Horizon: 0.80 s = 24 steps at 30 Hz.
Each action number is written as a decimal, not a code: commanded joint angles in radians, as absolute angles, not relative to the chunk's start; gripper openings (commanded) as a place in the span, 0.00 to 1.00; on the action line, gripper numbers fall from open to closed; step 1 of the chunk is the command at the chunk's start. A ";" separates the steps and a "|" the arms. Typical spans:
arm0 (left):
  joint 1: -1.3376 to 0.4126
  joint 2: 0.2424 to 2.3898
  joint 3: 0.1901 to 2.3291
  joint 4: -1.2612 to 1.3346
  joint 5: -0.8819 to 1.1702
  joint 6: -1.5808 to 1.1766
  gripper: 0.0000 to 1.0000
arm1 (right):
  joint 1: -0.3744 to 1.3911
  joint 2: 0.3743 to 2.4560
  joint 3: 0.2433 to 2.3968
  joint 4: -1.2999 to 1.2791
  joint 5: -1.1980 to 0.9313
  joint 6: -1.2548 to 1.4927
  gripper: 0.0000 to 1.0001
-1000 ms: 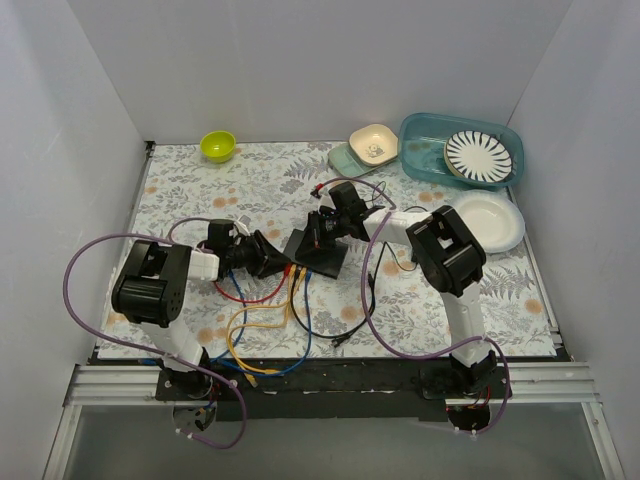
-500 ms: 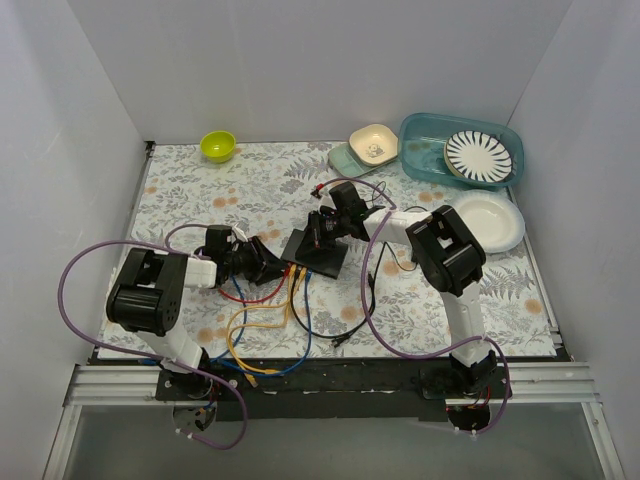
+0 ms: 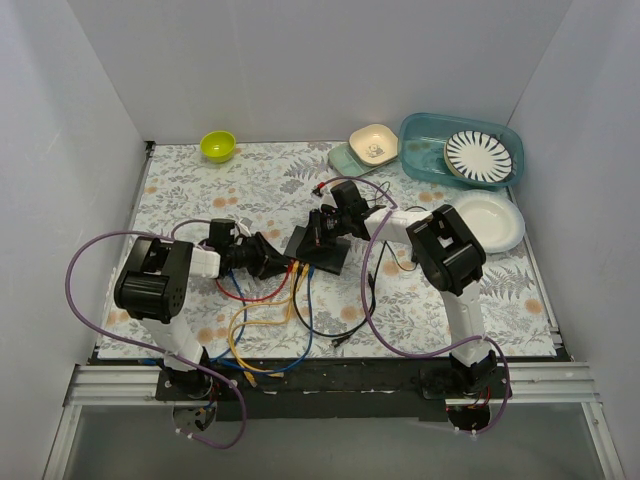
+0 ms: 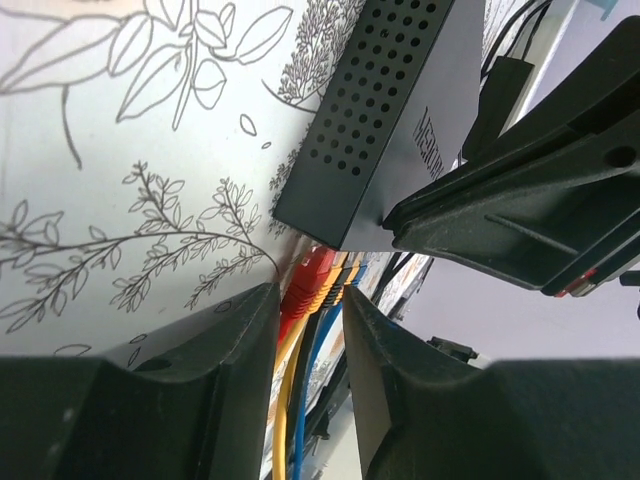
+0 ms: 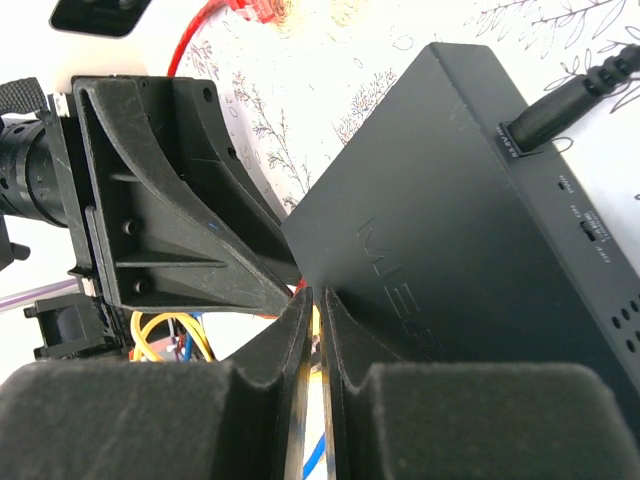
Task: Pull the plug from the switch port
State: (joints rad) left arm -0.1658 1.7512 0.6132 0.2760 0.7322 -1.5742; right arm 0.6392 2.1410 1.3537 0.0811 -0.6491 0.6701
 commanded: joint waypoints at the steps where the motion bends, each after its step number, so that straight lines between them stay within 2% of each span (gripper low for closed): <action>1: -0.169 1.798 0.647 0.210 0.588 -1.517 0.34 | 0.644 2.200 1.348 -0.021 -0.564 0.626 0.15; 9: -0.130 1.776 0.676 0.147 0.571 -1.460 0.38 | 0.644 2.203 1.347 -0.023 -0.568 0.620 0.15; 15: -0.136 1.807 0.687 0.169 0.633 -1.445 0.33 | 0.644 2.217 1.362 -0.026 -0.569 0.618 0.15; 24: -0.167 1.819 0.676 0.198 0.657 -1.453 0.33 | 0.644 2.229 1.385 -0.043 -0.568 0.617 0.15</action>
